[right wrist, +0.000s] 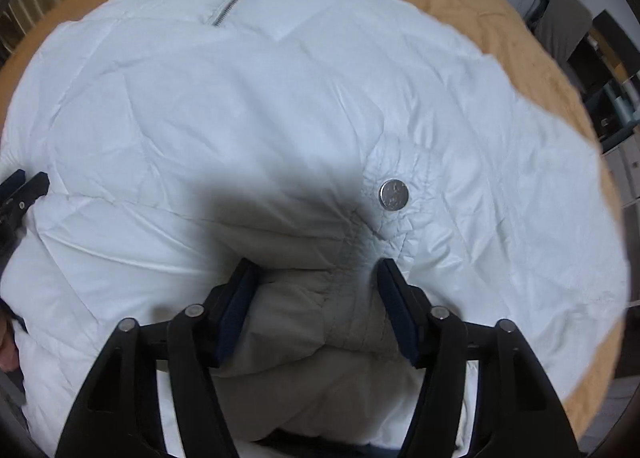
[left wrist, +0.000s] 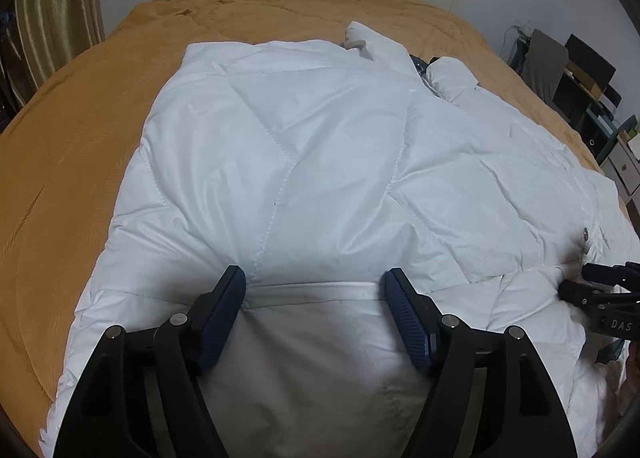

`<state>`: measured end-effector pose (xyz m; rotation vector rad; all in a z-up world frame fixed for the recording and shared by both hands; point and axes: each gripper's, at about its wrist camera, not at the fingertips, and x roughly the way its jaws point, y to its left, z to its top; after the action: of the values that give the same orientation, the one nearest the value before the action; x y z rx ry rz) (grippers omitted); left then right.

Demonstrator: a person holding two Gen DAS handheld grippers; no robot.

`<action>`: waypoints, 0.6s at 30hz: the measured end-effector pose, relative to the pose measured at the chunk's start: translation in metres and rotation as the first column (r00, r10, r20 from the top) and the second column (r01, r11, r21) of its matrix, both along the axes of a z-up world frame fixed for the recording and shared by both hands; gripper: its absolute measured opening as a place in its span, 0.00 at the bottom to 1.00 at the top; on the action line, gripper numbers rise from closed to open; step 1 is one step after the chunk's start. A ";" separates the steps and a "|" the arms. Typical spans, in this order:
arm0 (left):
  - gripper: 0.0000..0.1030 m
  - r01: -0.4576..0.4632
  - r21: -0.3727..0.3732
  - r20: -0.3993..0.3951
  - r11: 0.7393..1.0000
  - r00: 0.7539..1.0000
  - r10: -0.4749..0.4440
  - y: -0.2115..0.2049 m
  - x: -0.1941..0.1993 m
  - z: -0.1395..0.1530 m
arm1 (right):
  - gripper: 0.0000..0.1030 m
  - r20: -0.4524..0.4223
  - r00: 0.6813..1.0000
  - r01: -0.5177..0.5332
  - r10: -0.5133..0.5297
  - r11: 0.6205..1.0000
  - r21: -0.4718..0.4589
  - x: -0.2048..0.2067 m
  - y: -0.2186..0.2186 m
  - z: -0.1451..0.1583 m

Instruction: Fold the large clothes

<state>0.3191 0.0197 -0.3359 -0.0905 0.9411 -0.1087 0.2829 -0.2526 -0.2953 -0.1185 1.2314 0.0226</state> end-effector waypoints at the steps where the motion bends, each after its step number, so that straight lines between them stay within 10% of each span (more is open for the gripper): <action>1: 0.71 0.003 0.005 0.004 1.000 1.000 -0.003 0.000 0.000 0.000 | 0.66 0.014 1.000 -0.005 0.005 1.000 0.008 -0.003 -0.005 0.002; 3: 0.73 0.008 0.004 0.008 1.000 1.000 -0.008 0.000 -0.001 -0.001 | 0.82 0.039 0.999 0.021 -0.020 0.999 -0.035 -0.009 -0.014 0.011; 11: 0.76 0.020 0.010 0.024 1.000 1.000 -0.020 -0.001 -0.003 -0.002 | 0.83 0.158 0.925 0.319 -0.346 0.931 0.175 -0.060 -0.160 0.071; 18: 0.78 0.022 0.021 0.032 1.000 0.999 -0.023 -0.003 -0.004 -0.002 | 0.90 -0.015 0.651 0.680 -0.759 0.574 0.457 -0.148 -0.368 0.037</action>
<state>0.3153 0.0172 -0.3382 -0.0588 0.9110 -0.1208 0.1352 -0.6202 -0.2588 0.7795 0.9804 -0.4371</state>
